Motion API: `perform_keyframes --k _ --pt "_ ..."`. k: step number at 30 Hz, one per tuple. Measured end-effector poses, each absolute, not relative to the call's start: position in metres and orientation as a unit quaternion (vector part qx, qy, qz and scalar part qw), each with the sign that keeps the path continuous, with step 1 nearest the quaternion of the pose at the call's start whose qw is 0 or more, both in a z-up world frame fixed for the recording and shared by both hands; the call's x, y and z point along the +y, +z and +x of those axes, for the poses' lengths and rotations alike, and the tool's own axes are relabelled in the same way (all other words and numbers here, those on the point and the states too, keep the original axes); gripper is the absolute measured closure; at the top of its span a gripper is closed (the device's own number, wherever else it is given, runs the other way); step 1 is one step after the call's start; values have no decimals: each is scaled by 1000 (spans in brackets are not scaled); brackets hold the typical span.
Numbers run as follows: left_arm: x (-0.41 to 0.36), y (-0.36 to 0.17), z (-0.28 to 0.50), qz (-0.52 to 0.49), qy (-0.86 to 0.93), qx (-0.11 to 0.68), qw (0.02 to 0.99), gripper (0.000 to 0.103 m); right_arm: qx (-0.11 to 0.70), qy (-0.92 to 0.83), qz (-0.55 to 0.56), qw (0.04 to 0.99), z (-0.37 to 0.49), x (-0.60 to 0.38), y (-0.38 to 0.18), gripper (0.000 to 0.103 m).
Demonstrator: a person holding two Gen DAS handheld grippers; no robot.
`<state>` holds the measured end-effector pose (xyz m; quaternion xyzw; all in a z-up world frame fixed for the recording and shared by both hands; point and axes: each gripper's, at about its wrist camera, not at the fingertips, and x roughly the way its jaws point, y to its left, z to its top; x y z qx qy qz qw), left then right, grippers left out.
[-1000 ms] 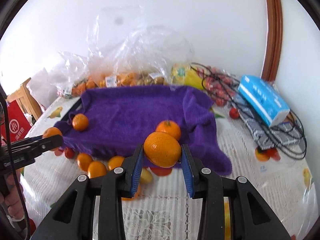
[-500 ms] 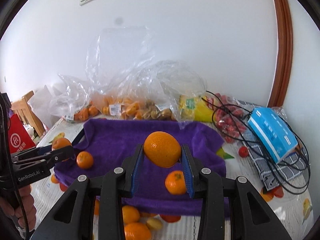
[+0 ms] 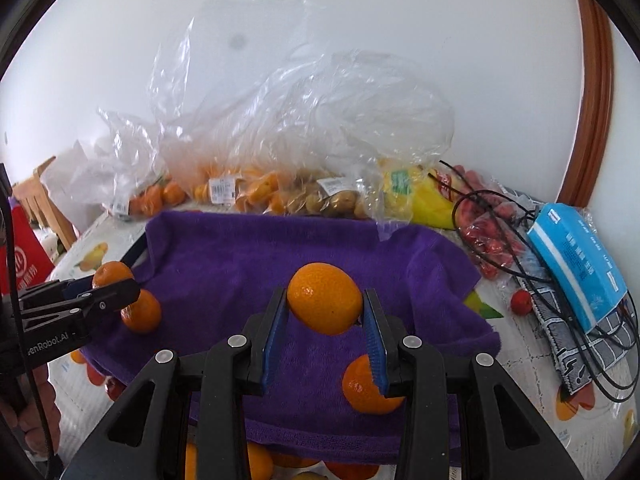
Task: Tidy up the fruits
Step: 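Carry the oranges over the purple towel with both tools, then lower the oranges onto the purple towel and open both tools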
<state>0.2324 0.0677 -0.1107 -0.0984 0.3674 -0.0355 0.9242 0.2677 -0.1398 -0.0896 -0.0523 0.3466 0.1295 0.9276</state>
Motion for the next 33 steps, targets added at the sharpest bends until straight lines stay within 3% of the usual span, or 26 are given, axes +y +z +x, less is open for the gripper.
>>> perform_keyframes --k 33 --pt "67 -117 233 -116 -46 376 918 63 384 131 -95 909 270 -123 -128 66"
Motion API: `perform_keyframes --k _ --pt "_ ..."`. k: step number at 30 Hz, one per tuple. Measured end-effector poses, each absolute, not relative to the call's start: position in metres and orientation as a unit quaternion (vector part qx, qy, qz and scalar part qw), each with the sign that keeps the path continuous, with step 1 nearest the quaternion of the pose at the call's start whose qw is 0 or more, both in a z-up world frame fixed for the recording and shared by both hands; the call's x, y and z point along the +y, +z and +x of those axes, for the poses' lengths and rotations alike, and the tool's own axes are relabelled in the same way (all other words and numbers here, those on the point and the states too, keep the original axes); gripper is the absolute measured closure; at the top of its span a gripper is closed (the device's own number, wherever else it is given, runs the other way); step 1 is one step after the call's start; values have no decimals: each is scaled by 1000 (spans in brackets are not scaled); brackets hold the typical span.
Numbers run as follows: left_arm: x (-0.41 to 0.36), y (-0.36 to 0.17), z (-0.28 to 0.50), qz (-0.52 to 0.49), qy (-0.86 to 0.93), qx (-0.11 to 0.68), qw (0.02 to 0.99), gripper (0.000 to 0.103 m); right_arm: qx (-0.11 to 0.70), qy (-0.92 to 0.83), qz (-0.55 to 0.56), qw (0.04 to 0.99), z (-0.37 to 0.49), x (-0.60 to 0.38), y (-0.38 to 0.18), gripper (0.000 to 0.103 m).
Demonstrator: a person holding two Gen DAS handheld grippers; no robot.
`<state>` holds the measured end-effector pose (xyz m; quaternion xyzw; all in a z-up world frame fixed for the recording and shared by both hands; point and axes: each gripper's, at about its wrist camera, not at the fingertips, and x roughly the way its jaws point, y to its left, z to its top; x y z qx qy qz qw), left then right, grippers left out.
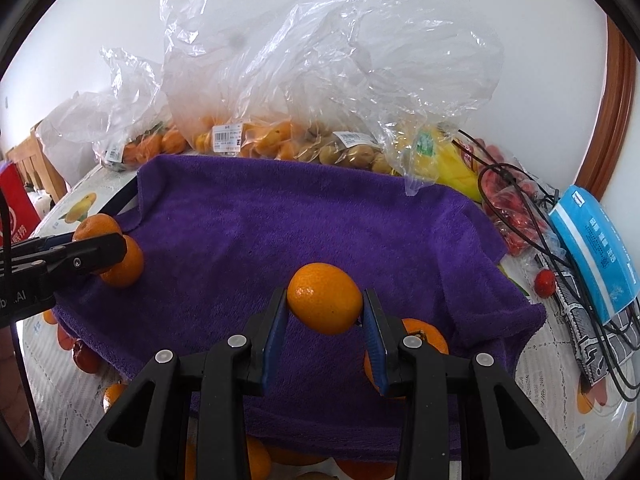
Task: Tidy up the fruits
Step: 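Lower the oranges onto the purple towel and open both tools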
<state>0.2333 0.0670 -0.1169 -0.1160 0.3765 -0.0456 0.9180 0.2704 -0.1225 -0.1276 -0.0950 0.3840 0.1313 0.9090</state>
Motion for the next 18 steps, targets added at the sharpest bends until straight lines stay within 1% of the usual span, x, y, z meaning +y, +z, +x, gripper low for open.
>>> perform_keyframes --k 12,18 --pt "67 -116 232 -119 -51 374 918 63 368 129 -92 916 265 -125 -120 66" --pt "65 -116 231 -117 -60 372 919 63 353 121 -71 925 262 -135 -108 66"
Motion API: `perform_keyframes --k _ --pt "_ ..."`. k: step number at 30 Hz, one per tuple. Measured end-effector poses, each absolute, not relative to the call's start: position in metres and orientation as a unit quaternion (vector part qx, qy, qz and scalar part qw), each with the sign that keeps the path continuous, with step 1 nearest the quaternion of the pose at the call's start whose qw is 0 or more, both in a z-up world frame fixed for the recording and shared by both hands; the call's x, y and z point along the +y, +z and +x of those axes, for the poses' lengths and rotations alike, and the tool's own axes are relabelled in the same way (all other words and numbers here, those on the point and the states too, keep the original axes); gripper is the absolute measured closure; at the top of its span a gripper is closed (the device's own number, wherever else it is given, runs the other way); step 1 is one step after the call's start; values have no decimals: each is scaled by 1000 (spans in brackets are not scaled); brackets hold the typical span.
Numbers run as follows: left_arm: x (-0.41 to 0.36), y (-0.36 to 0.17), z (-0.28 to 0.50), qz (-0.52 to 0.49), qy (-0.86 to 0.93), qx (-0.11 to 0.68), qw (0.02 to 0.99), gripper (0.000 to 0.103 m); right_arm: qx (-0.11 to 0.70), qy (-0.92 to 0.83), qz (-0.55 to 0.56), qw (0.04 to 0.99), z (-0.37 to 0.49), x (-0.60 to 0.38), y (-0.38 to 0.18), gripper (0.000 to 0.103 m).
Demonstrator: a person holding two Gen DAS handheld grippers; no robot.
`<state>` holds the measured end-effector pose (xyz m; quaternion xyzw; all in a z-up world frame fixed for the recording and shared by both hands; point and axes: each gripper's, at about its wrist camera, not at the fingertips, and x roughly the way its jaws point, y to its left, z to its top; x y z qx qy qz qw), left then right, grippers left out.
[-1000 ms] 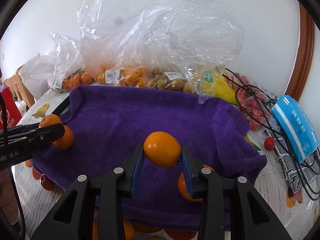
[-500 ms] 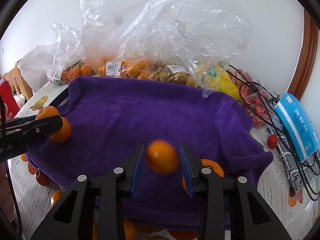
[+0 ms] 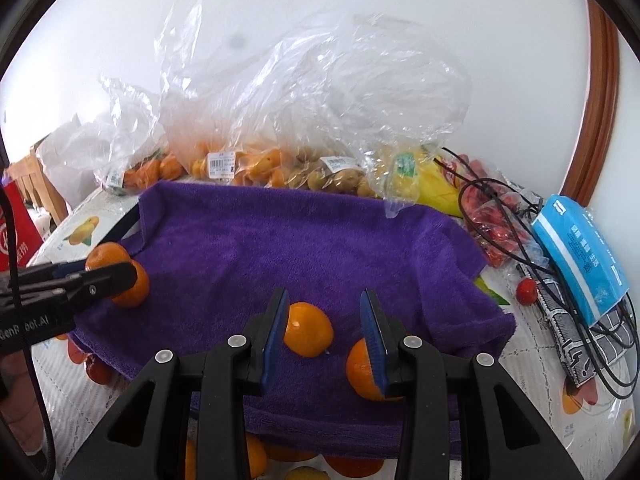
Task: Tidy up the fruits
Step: 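Lower the oranges onto the purple towel and open both tools, then withdraw both tools from the towel toward the loose oranges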
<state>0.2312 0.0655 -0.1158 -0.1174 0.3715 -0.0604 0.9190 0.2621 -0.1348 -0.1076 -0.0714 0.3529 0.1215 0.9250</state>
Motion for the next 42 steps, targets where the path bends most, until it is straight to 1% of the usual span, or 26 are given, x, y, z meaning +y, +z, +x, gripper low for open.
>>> perform_keyframes --k 5,10,16,18,20,23,32,35,42 --pt "60 -116 231 -104 -61 369 922 63 354 118 -45 927 264 -144 -103 65" --pt "59 -117 231 -102 -62 368 922 63 357 112 -40 926 267 -147 -104 65" --pt "58 -118 231 -100 -64 368 922 62 355 108 -42 927 266 -147 -104 62" --pt "59 -117 231 -102 -66 369 921 57 356 108 -44 927 266 -147 -105 62" --pt "60 -116 230 -105 -65 366 922 50 356 108 -44 927 266 -147 -105 61" --pt "61 -113 228 -108 -66 360 924 47 356 108 -44 927 266 -147 -105 61" --pt "66 -113 226 -118 -60 354 926 44 352 106 -47 929 265 -148 -106 56" --pt "68 -113 226 -122 -58 352 926 42 348 108 -43 930 263 -149 -104 53" --pt "69 -112 224 -123 -56 352 926 41 339 114 -31 933 257 -147 -98 52"
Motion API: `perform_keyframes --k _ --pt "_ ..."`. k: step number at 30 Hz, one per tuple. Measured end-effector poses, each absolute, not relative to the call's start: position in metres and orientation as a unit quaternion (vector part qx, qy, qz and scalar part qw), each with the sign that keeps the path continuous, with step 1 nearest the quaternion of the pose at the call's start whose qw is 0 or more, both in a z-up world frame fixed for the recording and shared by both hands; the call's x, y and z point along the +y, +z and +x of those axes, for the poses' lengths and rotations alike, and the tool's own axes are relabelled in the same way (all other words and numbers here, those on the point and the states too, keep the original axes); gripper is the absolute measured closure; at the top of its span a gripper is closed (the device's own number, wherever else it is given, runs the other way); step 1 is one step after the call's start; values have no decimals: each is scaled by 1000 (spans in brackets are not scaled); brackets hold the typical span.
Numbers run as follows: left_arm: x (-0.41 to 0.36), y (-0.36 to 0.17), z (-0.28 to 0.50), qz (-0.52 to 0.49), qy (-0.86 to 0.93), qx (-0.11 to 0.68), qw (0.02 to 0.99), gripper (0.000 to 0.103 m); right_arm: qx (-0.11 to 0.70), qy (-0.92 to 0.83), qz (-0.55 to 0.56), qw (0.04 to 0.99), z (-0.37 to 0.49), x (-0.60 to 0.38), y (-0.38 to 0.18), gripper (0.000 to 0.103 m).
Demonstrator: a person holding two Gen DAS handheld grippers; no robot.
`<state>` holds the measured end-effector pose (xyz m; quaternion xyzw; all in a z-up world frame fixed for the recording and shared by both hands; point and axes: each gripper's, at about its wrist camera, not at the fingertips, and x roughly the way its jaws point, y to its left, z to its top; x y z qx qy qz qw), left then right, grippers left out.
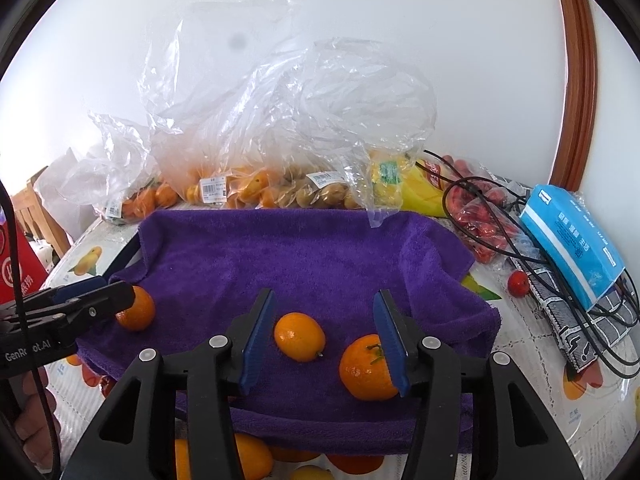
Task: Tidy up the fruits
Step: 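Withdraw both tools from the towel toward the loose oranges, then close the right tool on the large orange on the table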
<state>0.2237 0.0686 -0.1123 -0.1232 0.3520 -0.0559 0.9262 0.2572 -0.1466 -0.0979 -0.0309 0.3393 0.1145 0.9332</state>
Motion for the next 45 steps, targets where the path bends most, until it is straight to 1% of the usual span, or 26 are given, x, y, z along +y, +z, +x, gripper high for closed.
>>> perform_keyframes --k 9,17,25,36,45 --pt "68 -108 213 -122 -55 344 929 40 329 104 -61 937 234 -132 -93 52" --pt "75 -107 197 -121 -54 338 932 39 343 112 -19 932 212 -136 -90 52" --pt "89 -108 184 -131 -55 338 930 38 367 103 -25 924 192 -141 -93 52" --pt "96 -107 174 -139 -61 336 930 38 405 100 -5 909 172 -144 -110 51" --pt "101 -106 170 -141 -61 333 931 37 440 99 4 892 172 -142 -134 51"
